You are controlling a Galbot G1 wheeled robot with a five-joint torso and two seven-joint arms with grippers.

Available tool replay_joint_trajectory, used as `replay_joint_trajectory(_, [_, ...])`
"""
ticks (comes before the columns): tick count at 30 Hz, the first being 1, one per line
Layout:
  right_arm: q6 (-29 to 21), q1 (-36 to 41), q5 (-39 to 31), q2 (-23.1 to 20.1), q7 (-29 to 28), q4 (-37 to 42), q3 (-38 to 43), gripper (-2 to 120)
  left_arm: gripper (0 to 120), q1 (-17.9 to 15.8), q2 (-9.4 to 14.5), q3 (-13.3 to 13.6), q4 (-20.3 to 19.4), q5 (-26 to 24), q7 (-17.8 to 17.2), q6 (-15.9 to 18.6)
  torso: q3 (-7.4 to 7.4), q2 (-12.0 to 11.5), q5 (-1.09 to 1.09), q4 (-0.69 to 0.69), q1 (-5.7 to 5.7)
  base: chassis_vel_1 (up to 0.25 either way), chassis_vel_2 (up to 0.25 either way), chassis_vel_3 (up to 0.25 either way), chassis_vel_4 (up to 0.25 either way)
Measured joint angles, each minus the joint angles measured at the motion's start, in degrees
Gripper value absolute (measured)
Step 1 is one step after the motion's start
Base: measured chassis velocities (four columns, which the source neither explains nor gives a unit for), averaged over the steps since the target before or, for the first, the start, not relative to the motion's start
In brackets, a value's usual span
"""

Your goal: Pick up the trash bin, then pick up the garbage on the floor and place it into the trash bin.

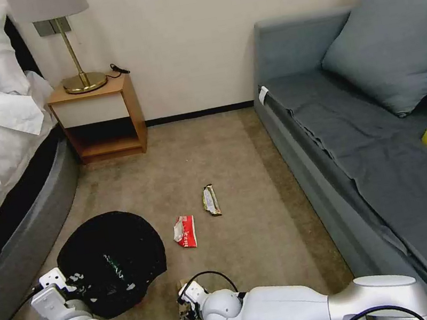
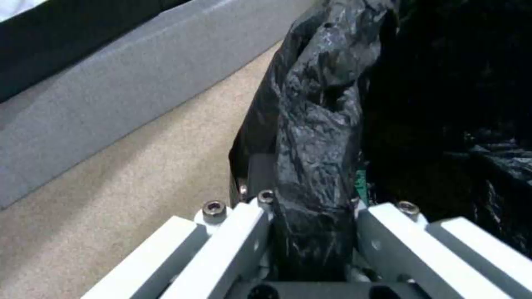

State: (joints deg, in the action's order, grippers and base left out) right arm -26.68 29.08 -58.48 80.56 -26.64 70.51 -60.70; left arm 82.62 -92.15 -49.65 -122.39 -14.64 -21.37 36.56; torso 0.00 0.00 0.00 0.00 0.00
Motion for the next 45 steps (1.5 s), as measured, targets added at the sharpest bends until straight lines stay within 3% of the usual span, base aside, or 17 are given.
replay_joint_trajectory(9, [0.91, -0.51, 1.04, -0.35, 0.68, 0.18, -0.18, 24, 3, -0.26, 0.00, 0.21, 0.19, 0.47, 0.13, 0.00, 0.00, 0.00, 0.00, 0.00, 0.00, 0.000, 0.000, 0.000, 0.000])
replay_joint_trajectory(17, [1.73, -0.52, 2.15, -0.83, 1.57, 0.26, -0.39, 0, 3, -0.47, 0.01, 0.30, 0.34, 0.65, 0.25, -0.01, 0.00, 0.00, 0.00, 0.00, 0.00, 0.000, 0.000, 0.000, 0.000])
replay_joint_trajectory(28, [3.38, -1.87, 3.28, -3.39, 1.70, 3.89, 2.15, 0, 3, -0.45, 0.01, 0.32, 0.42, 0.67, 0.33, -0.09, 0.00, 0.00, 0.01, 0.00, 0.00, 0.000, 0.000, 0.000, 0.000])
replay_joint_trajectory(33, [3.93, -4.24, 3.47, -7.29, 1.71, 7.66, 5.57, 0, 3, -0.53, 0.01, 0.35, 0.49, 0.59, 0.34, 0.00, 0.00, 0.00, 0.01, 0.00, 0.00, 0.000, 0.000, 0.000, 0.000])
replay_joint_trajectory(37, [4.88, -6.97, 3.85, -14.12, 2.19, 10.84, 10.54, 0, 3, -0.65, 0.01, 0.62, 0.69, 0.57, 0.33, 0.06, 0.00, 0.00, 0.00, -0.01, 0.00, 0.000, 0.000, 0.000, 0.000])
replay_joint_trajectory(40, [5.50, -7.97, 3.99, -16.50, 2.24, 12.52, 13.10, 0, 3, -0.63, 0.01, 0.87, 0.69, 0.56, 0.34, 0.12, 0.00, 0.00, 0.00, -0.03, 0.00, 0.000, 0.000, 0.000, 0.000])
replay_joint_trajectory(45, [5.87, -9.96, 2.64, -16.72, 1.26, 20.14, 19.47, 0, 3, -0.46, 0.01, 1.21, 0.21, 0.38, 0.35, 0.38, 0.00, 0.00, 0.01, -0.02, 0.00, 0.000, 0.000, 0.000, 0.000])
